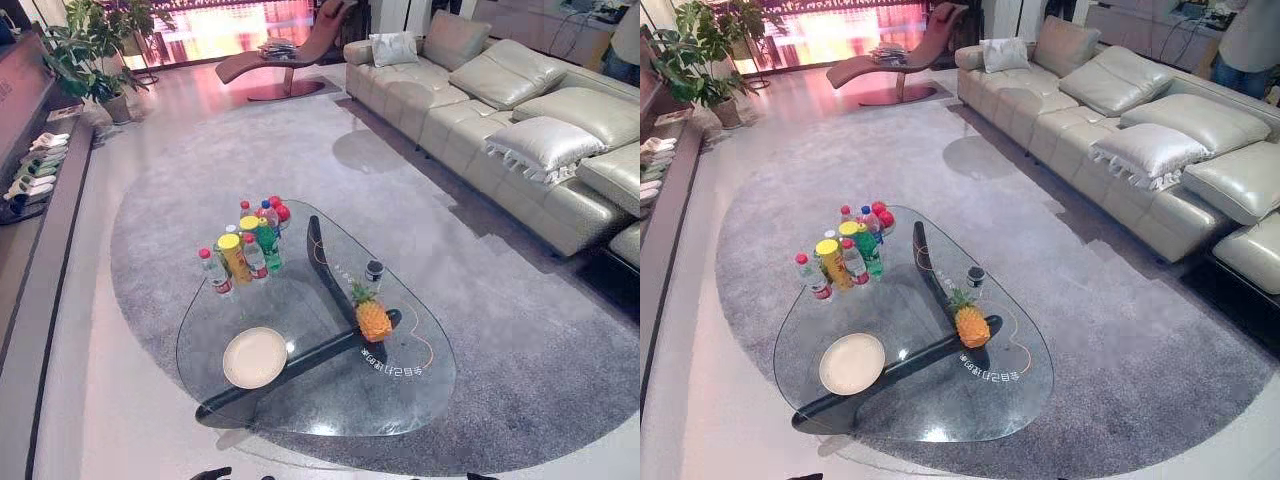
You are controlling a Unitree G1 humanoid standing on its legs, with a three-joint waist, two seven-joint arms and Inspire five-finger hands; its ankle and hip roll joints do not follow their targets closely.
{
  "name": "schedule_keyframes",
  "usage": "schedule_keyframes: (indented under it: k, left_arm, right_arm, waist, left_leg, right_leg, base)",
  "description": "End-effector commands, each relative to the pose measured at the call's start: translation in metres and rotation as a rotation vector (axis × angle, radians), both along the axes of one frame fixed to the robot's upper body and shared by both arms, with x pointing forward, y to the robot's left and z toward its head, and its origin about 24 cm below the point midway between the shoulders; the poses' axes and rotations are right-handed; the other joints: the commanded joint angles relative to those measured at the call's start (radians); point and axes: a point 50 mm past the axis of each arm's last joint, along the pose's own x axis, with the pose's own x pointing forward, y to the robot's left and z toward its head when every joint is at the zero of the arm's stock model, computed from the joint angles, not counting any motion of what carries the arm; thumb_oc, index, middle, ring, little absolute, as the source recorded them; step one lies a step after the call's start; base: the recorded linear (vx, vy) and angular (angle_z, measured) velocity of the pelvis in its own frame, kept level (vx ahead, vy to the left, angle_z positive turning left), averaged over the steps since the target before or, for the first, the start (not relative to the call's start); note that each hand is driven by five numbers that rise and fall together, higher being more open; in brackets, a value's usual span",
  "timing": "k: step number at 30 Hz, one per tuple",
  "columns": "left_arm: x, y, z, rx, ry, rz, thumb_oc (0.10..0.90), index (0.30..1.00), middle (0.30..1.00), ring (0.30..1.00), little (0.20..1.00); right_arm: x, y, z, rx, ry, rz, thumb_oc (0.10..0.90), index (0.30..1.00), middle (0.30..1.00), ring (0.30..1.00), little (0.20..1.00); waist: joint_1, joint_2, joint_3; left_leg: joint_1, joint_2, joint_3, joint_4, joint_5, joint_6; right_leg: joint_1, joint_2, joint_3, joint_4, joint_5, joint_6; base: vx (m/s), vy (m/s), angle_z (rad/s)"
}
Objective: Pick up the fruit to the plate
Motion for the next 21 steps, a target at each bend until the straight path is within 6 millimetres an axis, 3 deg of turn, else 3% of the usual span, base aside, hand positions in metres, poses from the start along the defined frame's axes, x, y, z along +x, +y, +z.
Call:
schedule_keyframes:
  k: [1,21]
  left_arm:
    - [0.0226,-0.0035,0.0026,-0.031,-0.036,-0.015,0.800,0.900,0.900,0.900,0.900]
    - [0.0223,-0.0009,0.0036,-0.037,-0.051,0.008,0.800,0.900,0.900,0.900,0.900]
  right_arm:
    - [0.0234,-0.0028,0.0046,-0.021,-0.029,0.038,0.800,0.900,0.900,0.900,0.900]
    - [0.0203,-0.0045,0.0045,-0.015,-0.023,0.027,0.800,0.900,0.900,0.900,0.900]
  waist:
    - [0.008,0.004,0.046]
    - [0.011,-0.001,0.045]
  left_leg:
    - [0.028,0.069,0.010,0.006,0.008,-0.002]
    - [0.027,0.074,0.013,0.006,0.012,-0.007]
  right_leg:
    - [0.011,-0.063,-0.042,0.004,0.029,0.025]
    - [0.009,-0.064,-0.050,0.004,0.031,0.027]
  base:
    - [-0.24,-0.047,-0.37]
    - [0.00,0.000,0.00]
